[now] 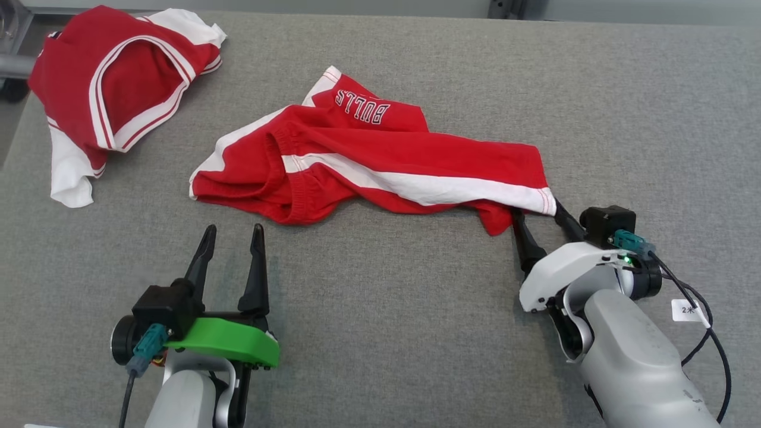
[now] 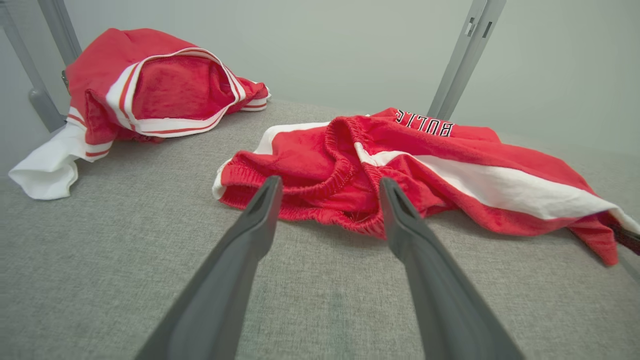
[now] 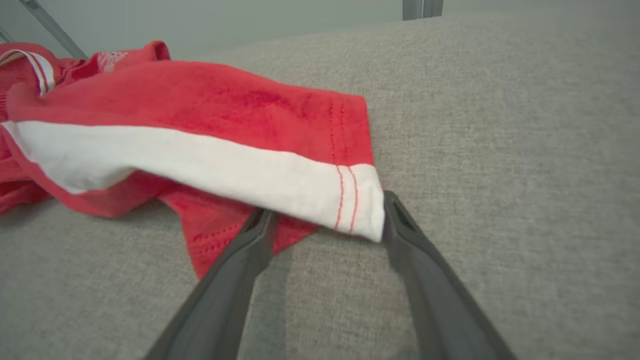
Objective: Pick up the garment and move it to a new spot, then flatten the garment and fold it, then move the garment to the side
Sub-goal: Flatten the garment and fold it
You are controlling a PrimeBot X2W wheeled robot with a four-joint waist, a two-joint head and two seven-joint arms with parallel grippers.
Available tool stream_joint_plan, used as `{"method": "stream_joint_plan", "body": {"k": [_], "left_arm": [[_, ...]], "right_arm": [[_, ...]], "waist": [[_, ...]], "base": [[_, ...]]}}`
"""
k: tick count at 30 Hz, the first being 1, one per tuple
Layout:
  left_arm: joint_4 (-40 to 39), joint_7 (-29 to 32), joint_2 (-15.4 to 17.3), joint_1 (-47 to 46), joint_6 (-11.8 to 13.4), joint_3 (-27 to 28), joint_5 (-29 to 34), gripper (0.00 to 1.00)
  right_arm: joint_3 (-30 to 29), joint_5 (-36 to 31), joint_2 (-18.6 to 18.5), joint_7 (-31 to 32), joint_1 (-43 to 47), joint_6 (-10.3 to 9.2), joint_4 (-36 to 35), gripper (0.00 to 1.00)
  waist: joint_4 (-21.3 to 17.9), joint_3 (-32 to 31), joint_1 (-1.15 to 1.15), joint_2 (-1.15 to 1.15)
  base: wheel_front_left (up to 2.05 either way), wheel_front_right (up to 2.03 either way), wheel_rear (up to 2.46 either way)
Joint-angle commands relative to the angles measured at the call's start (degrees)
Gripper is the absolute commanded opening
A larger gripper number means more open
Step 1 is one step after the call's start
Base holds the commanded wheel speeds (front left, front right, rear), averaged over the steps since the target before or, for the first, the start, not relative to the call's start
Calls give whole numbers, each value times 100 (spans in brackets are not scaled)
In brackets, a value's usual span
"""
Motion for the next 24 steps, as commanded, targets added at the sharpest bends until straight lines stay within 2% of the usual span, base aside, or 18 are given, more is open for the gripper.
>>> {"method": "stream_joint_plan", "body": {"k": [1,2,3,4,5,6,7,15,24], "left_arm": [[-35,-5,1,73,47,-31,-7,100],[-44,-5,0,76,56,-49,-13,100],[-48,-5,1,81,75,-60,-7,100],[-45,-5,0,83,88,-72,-1,100],[-46,-5,1,80,89,-76,6,100],[-39,-5,0,79,95,-80,25,100],[-35,-5,0,81,98,-83,44,100],[-101,-5,1,188,71,-36,110,100],[-254,-4,2,303,-4,-191,117,100]], "right_arm": [[42,108,-25,-16,-120,0,173,100],[75,175,-24,-5,-177,0,295,78],[121,257,-23,-4,-211,0,423,61],[187,337,-22,-4,-238,0,533,45],[254,396,-18,-4,-279,0,623,38],[317,413,-9,-3,-323,1,680,12],[364,422,-5,-3,-372,0,707,0],[77,258,-27,-12,-276,0,240,0],[-552,-88,-117,-12,132,0,-217,0]], "waist": [[61,20,0,0],[74,25,0,0],[84,31,0,0],[92,34,0,0],[95,40,0,0],[92,45,0,0],[88,49,0,0],[-174,-38,0,0],[-765,-139,0,0]], "base": [[0,0,0],[0,0,0],[0,0,0],[0,0,0],[0,0,0],[0,0,0],[0,0,0],[0,0,0],[0,0,0]]}}
